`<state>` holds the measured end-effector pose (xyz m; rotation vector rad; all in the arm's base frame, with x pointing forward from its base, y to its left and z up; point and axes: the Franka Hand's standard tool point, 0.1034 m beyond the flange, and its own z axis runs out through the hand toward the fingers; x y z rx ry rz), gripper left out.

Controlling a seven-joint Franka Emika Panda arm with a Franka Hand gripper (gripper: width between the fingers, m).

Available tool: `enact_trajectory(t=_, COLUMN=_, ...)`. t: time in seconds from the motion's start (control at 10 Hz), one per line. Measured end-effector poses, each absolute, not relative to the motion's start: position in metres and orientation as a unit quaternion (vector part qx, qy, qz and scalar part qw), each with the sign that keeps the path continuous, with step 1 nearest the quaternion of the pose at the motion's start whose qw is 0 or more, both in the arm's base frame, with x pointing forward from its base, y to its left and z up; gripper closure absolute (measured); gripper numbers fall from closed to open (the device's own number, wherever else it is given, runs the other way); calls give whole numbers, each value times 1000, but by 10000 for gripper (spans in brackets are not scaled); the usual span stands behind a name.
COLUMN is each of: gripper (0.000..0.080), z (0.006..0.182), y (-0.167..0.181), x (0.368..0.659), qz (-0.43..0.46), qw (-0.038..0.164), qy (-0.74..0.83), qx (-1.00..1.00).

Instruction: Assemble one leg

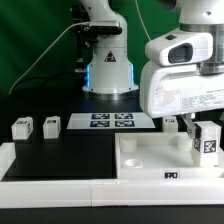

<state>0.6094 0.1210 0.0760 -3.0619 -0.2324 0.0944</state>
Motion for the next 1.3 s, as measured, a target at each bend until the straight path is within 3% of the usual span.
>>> enact_trajectory(t=1.0, gripper=503, z=77, y=125, x=608, qz=40, qw=8, qy=545, qx=-837)
enact_trajectory(t=1.3, gripper=503, z=77, y=126, x=608, qz=42, qw=6, qy=643, qx=-765)
